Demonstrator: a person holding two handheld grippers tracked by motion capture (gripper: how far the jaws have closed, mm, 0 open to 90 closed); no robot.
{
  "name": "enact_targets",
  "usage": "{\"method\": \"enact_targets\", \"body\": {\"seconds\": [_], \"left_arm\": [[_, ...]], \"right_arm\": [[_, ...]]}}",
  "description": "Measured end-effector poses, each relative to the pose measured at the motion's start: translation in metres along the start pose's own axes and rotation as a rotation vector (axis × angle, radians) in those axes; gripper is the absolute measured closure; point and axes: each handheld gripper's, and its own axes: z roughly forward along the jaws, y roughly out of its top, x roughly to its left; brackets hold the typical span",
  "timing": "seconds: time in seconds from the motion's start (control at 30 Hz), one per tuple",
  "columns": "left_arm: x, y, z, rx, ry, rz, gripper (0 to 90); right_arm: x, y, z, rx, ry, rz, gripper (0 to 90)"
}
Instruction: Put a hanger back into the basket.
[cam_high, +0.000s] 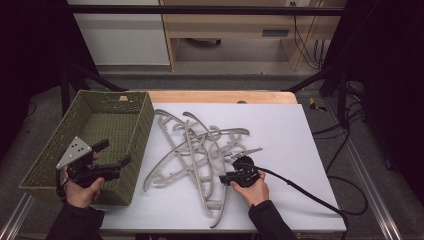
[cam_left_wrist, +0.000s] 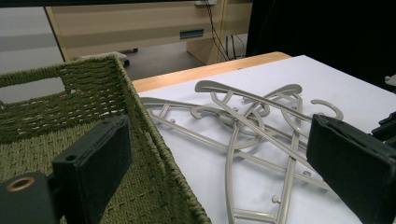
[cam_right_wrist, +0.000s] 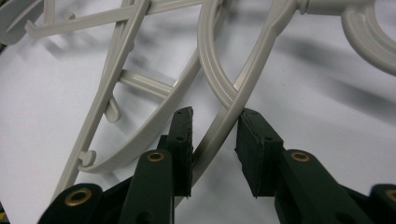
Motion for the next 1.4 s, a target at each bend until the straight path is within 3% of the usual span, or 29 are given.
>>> {"method": "enact_targets", "body": {"seconds": [0.43,0.6,0.67,0.77,0.93,1.13,1.27,1.4], "left_arm": [[-0.001,0.0,0.001,0.003,0.0,0.001,6.4],[-0.001,0.0,0.001,0.002,-0.001,0.002,6.5],[-0.002,0.0,0.001,0.002,-0.002,0.003,6.5],[-0.003,0.001,0.0,0.003,-0.008,0.011,6.4],[-0.008,0.004,-0.002,-0.001,-0.023,0.02,6.3],[-0.016,0.01,-0.003,0.01,-0.06,0.039,5.0],[-0.025,0.014,-0.002,0.019,-0.094,0.046,3.5],[-0.036,0.016,0.004,0.052,-0.129,0.07,2.1]], "right_arm": [[0.0,0.006,-0.009,-0.079,0.05,0.076,79.2],[0.004,0.008,-0.017,-0.133,0.104,0.076,82.7],[0.006,0.008,-0.022,-0.143,0.094,0.082,82.7],[0.006,0.009,-0.026,-0.155,0.114,0.062,82.6],[0.003,0.012,-0.04,-0.168,0.108,0.015,82.7],[-0.001,0.016,-0.064,-0.173,0.13,-0.07,82.7],[-0.004,0.021,-0.081,-0.183,0.169,-0.134,82.7],[-0.005,0.025,-0.091,-0.171,0.173,-0.201,82.6]]}}
